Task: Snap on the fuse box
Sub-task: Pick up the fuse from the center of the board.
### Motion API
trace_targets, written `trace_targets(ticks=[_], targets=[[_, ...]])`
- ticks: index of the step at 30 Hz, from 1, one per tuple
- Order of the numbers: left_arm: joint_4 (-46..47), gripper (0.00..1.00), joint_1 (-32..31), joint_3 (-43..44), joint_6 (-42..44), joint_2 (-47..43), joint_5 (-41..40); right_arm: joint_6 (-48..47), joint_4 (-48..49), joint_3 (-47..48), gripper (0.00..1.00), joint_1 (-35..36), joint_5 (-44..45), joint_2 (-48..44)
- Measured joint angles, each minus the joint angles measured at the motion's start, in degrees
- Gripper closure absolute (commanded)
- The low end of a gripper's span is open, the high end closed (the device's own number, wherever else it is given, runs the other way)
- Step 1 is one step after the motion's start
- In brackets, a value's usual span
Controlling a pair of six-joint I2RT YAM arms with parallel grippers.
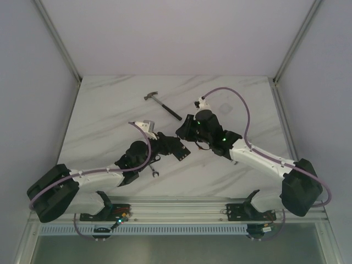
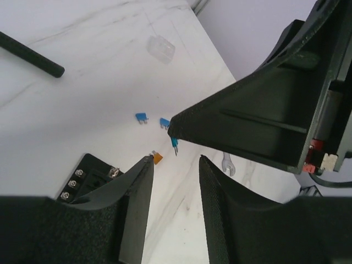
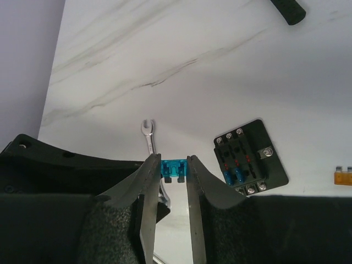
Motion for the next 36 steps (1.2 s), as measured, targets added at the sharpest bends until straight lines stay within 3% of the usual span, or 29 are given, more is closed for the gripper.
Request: trace_targets(ticks=[10, 21, 31, 36], targets=[[0.39, 0.69, -0.28, 1.01, 1.07, 1.62, -2.23, 1.70, 1.66, -1.49, 0.75, 0.90, 0.92, -1.51], [1.57, 0.91, -0.85, 1.33, 2.95, 1.95, -1.90, 2.80, 2.99, -2.73, 0.74, 1.33, 1.55, -2.16], [1.44, 0.95, -0.87, 1.33, 5.11, 1.07, -1.20, 3.39, 4.31, -4.48, 0.54, 1.62, 2.08, -4.24], [-0.85, 0.96, -0.42, 1.33, 7.91, -2.12, 1.07, -1.11, 3.96, -4.55, 0.45, 1.31, 2.23, -7.65]])
